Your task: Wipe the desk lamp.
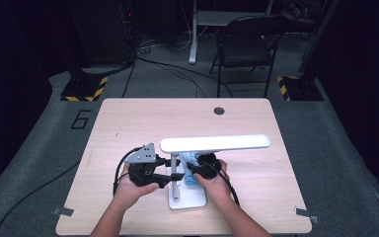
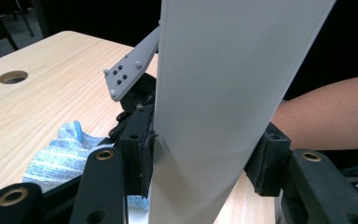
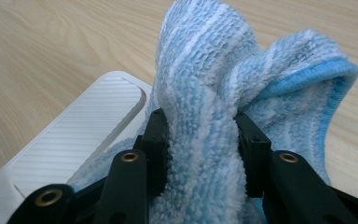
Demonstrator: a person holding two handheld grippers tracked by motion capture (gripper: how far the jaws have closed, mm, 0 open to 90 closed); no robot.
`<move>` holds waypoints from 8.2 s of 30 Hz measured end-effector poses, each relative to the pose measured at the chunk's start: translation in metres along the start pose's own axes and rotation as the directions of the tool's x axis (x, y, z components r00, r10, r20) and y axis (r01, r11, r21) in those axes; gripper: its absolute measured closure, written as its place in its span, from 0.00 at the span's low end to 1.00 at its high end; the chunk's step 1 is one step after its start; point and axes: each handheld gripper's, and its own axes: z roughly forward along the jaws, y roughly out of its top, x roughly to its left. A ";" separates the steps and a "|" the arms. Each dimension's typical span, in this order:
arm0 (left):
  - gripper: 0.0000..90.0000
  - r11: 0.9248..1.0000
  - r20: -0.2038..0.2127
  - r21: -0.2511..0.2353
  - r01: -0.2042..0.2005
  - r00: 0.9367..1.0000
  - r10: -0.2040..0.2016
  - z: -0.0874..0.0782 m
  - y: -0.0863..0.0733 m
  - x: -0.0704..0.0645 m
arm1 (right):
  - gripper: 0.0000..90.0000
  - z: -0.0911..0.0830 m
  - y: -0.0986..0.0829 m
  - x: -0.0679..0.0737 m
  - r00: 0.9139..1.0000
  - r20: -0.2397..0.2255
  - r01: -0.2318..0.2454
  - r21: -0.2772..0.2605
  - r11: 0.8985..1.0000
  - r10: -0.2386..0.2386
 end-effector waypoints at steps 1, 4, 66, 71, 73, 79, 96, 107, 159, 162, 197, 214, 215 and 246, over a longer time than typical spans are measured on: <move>0.56 1.000 0.001 -0.003 0.000 1.000 0.000 0.000 0.000 0.000 | 0.70 0.000 0.000 0.000 1.000 0.000 0.000 0.000 1.000 0.000; 0.56 1.000 -0.002 -0.002 -0.001 1.000 0.001 0.000 0.000 0.000 | 0.70 -0.005 -0.005 0.004 1.000 -0.004 -0.002 0.000 1.000 0.002; 0.67 0.998 -0.145 0.003 0.069 0.987 -0.068 -0.030 -0.008 0.016 | 0.69 -0.041 -0.029 0.002 0.998 -0.046 0.049 0.018 0.999 -0.048; 0.71 0.998 -0.158 0.009 0.062 0.986 -0.060 -0.026 -0.008 0.015 | 0.69 -0.042 -0.029 -0.003 0.998 -0.045 0.049 0.019 0.999 -0.048; 0.72 0.998 -0.161 0.022 0.052 0.986 -0.048 -0.025 -0.008 0.015 | 0.69 -0.042 -0.029 -0.003 0.998 -0.041 0.043 0.022 0.999 -0.043; 0.74 0.999 -0.179 0.017 0.050 0.983 -0.047 -0.025 -0.008 0.014 | 0.69 -0.043 -0.029 -0.007 0.999 -0.036 0.037 0.022 0.999 -0.037; 0.75 0.999 -0.185 0.009 0.052 0.982 -0.049 -0.023 -0.010 0.014 | 0.69 -0.045 -0.033 -0.027 0.999 -0.007 -0.037 0.011 0.999 0.037; 0.73 0.999 -0.203 0.008 0.049 0.978 -0.047 -0.018 -0.010 0.013 | 0.68 -0.046 -0.033 -0.034 0.998 0.022 -0.067 -0.005 0.998 0.067; 0.83 1.000 -0.198 -0.020 0.007 0.980 -0.010 -0.004 -0.014 0.015 | 0.61 -0.019 -0.009 0.037 0.995 -0.031 0.090 0.000 0.996 -0.090; 0.83 1.000 -0.202 -0.016 0.006 0.979 -0.009 -0.004 -0.014 0.014 | 0.68 -0.018 -0.012 0.042 0.981 0.001 0.196 -0.007 0.981 -0.196; 0.84 1.000 -0.223 -0.011 -0.004 0.975 0.002 -0.003 -0.014 0.009 | 0.76 -0.026 -0.016 0.022 0.998 -0.015 0.059 0.013 0.998 -0.059; 0.84 1.000 -0.234 -0.010 -0.009 0.972 0.007 -0.003 -0.015 0.007 | 0.78 -0.021 -0.016 0.034 0.982 -0.073 0.175 0.001 0.985 -0.174; 0.84 1.000 -0.232 -0.008 -0.009 0.973 0.007 -0.003 -0.015 0.007 | 0.79 -0.021 -0.017 0.031 0.984 -0.077 0.163 0.000 0.987 -0.163; 0.84 1.000 -0.235 -0.022 0.001 0.972 -0.006 -0.003 -0.016 0.009 | 0.78 -0.034 -0.016 -0.023 0.999 0.042 0.015 0.008 1.000 -0.016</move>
